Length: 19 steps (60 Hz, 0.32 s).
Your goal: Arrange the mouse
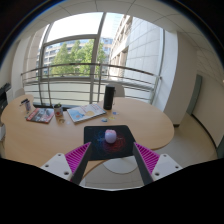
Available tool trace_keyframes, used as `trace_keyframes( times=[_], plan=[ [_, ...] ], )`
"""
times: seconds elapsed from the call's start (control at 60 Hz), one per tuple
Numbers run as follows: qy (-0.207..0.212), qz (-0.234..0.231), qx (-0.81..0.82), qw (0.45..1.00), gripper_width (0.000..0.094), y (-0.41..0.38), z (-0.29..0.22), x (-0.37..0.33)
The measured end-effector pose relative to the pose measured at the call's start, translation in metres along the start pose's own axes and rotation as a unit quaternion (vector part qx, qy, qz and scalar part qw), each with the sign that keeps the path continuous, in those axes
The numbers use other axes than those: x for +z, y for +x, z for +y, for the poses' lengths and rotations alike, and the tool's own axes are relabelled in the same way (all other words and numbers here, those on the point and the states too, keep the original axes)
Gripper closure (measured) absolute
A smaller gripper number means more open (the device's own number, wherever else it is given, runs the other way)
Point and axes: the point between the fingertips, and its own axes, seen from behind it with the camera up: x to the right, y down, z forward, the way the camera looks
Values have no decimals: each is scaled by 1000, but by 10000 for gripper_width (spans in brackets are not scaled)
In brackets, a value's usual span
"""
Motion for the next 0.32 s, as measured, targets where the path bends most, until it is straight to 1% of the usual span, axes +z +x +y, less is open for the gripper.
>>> trace_keyframes(
  times=[0.2, 0.317],
  plan=[
    [0, 0, -5, 1000, 90, -2, 0, -22],
    [0, -4, -6, 1000, 90, -9, 2, -17]
  ],
)
